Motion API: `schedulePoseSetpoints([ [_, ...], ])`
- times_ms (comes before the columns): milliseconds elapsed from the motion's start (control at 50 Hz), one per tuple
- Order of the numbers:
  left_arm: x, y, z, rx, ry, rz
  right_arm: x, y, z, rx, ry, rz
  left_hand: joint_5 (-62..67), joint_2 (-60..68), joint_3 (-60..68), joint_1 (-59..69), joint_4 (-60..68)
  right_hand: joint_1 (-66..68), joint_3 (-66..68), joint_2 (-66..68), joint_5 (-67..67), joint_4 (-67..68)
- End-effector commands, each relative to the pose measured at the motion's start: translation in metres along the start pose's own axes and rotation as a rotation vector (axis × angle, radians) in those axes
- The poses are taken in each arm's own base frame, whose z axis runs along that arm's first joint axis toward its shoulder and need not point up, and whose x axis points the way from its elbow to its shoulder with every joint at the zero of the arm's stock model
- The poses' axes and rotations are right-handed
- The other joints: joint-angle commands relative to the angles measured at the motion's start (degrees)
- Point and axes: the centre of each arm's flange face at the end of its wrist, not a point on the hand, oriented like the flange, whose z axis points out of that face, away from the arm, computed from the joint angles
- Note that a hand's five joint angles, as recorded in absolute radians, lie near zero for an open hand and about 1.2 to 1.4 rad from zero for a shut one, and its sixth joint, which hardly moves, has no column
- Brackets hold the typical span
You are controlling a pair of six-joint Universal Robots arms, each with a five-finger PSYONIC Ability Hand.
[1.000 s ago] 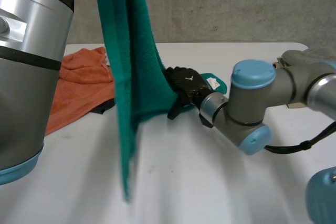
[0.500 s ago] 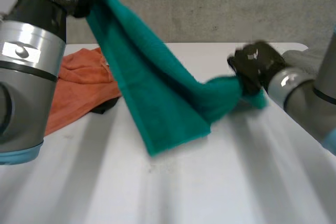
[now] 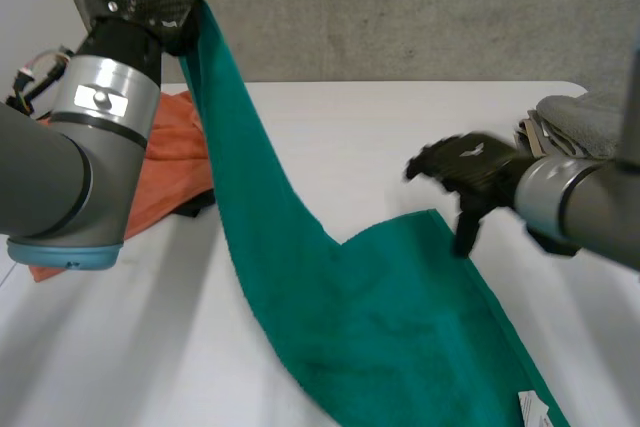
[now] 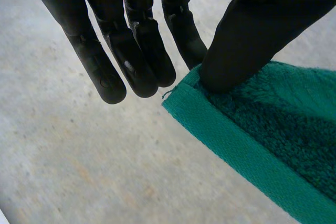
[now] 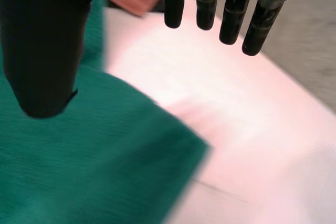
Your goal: Fold the laundry.
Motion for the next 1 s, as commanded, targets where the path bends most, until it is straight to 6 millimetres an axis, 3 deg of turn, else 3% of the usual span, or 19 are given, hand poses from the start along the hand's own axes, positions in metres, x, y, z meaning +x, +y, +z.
schedulePoseSetpoints([
  [20,-0.003,-0.029,0.004,0.076,-0.005,-0.015,0.022,0.003,0.006,0.012,0.057,-0.035,13.77,11.04,11.21,13.76,10.98,-3.25,-3.9,-5.17,-4.66,-5.06],
  [220,-0.003,-0.097,-0.001,0.235,-0.003,-0.067,0.015,0.036,0.07,0.064,0.021,0.041,13.77,11.04,11.21,13.76,10.98,-3.25,-3.9,-5.17,-4.66,-5.06],
  [320,-0.01,-0.128,-0.005,0.31,-0.014,-0.087,-0.01,0.045,0.103,0.113,-0.086,0.114,13.77,11.04,11.21,13.76,10.98,-3.25,-3.9,-5.17,-4.66,-5.06],
  [520,-0.021,-0.161,-0.008,0.39,-0.039,-0.105,-0.041,0.053,0.132,0.152,-0.18,0.238,13.77,11.04,11.21,13.76,10.98,-3.25,-3.9,-5.17,-4.66,-5.06],
  [540,-0.022,-0.161,-0.007,0.391,-0.041,-0.104,-0.041,0.054,0.134,0.151,-0.184,0.251,13.77,11.04,11.21,13.76,10.98,1.95,1.3,0.03,0.53,0.14],
  [560,-0.022,-0.161,-0.007,0.391,-0.041,-0.104,-0.041,0.055,0.136,0.151,-0.186,0.275,13.77,11.04,11.21,13.76,10.98,44.01,43.36,42.09,42.6,42.21],
  [580,-0.022,-0.161,-0.007,0.391,-0.041,-0.104,-0.04,0.054,0.136,0.157,-0.183,0.281,13.77,11.04,11.21,13.76,10.98,65.42,64.76,63.5,64.0,63.61],
  [600,-0.022,-0.16,-0.007,0.387,-0.041,-0.103,-0.038,0.051,0.136,0.165,-0.176,0.285,13.77,11.04,11.21,13.76,10.98,66.74,66.08,64.82,65.32,64.93],
  [680,-0.018,-0.15,-0.007,0.351,-0.025,-0.094,-0.017,0.023,0.123,0.243,-0.13,0.285,13.77,11.04,11.21,13.76,10.98,66.75,66.1,64.83,65.34,64.94],
  [700,-0.018,-0.146,-0.007,0.335,-0.025,-0.086,0.004,0.002,0.11,0.303,-0.084,0.278,13.77,11.04,11.21,13.76,10.98,66.75,66.1,64.83,65.34,64.94],
  [760,-0.023,-0.135,-0.004,0.303,-0.036,-0.066,0.047,-0.013,0.092,0.359,0.0,0.29,13.77,11.04,11.21,13.76,10.98,66.75,66.1,64.83,65.34,64.94],
  [780,-0.029,-0.123,0.0,0.275,-0.054,-0.043,0.074,-0.02,0.078,0.393,0.05,0.299,13.77,11.04,11.21,13.76,10.98,66.75,66.1,64.83,65.34,64.94],
  [820,-0.037,-0.111,0.004,0.248,-0.076,-0.02,0.093,-0.027,0.063,0.421,0.073,0.296,13.77,11.04,11.21,13.76,10.98,66.75,66.1,64.83,65.34,64.94],
  [920,-0.053,-0.078,0.007,0.167,-0.114,0.019,0.1,-0.061,-0.006,0.475,0.046,0.181,13.77,11.04,11.21,13.76,10.98,66.75,66.1,64.83,65.34,64.94],
  [1000,-0.046,-0.058,0.002,0.11,-0.088,-0.004,0.103,-0.053,-0.029,0.426,0.096,0.111,13.77,11.04,11.21,13.76,10.98,66.75,66.1,64.83,65.34,64.94],
])
